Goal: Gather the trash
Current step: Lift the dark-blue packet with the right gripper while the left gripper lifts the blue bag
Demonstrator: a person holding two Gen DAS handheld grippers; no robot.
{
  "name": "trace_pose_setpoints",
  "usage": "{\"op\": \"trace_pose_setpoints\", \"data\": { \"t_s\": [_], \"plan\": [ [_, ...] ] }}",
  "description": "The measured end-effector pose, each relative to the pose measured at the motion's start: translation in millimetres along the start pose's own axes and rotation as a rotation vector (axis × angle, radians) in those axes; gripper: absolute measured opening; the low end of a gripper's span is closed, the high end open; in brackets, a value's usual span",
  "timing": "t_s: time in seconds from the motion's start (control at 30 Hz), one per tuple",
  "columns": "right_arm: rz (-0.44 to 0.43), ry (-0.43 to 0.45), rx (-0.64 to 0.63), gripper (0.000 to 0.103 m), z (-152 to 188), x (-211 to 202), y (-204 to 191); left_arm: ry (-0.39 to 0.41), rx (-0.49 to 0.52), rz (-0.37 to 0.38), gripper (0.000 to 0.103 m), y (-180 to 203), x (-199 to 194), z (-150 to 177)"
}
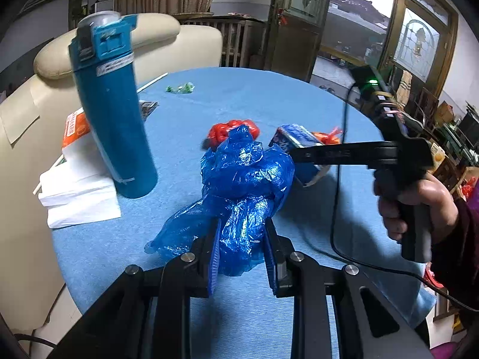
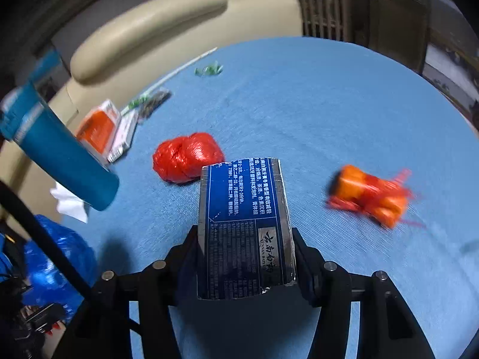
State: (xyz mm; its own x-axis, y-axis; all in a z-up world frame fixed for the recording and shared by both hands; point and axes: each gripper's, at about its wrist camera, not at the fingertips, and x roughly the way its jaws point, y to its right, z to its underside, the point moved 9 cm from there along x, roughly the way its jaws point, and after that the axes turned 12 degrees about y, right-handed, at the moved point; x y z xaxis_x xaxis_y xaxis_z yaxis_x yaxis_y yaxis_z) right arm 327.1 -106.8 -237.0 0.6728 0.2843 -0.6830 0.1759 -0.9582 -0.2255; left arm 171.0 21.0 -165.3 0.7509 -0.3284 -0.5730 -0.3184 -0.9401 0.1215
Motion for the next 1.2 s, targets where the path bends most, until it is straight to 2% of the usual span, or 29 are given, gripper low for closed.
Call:
{"op": "trace_pose_setpoints", "data": {
  "t_s": [0.3,0.7,1.0,1.2],
  "plan": [
    [-0.023,0.107,0.092,0.06,33,-112,31,0.022,0.061,0.085,0.028,51,-12,-10],
    [0.109,0.274,0.279,0.06,90,-260,109,0.075,0.197,0.211,0.028,138,-42,-30],
    [0.176,0.37,0.325,0.06,94,-328,136,0.115,0.272,0.269,0.028,185,-64,-43],
    [0.195,0.434,0.321,0.06,90,-360,135,0.147,0.318,0.283,0.028,211,-78,-51]
  ]
}}
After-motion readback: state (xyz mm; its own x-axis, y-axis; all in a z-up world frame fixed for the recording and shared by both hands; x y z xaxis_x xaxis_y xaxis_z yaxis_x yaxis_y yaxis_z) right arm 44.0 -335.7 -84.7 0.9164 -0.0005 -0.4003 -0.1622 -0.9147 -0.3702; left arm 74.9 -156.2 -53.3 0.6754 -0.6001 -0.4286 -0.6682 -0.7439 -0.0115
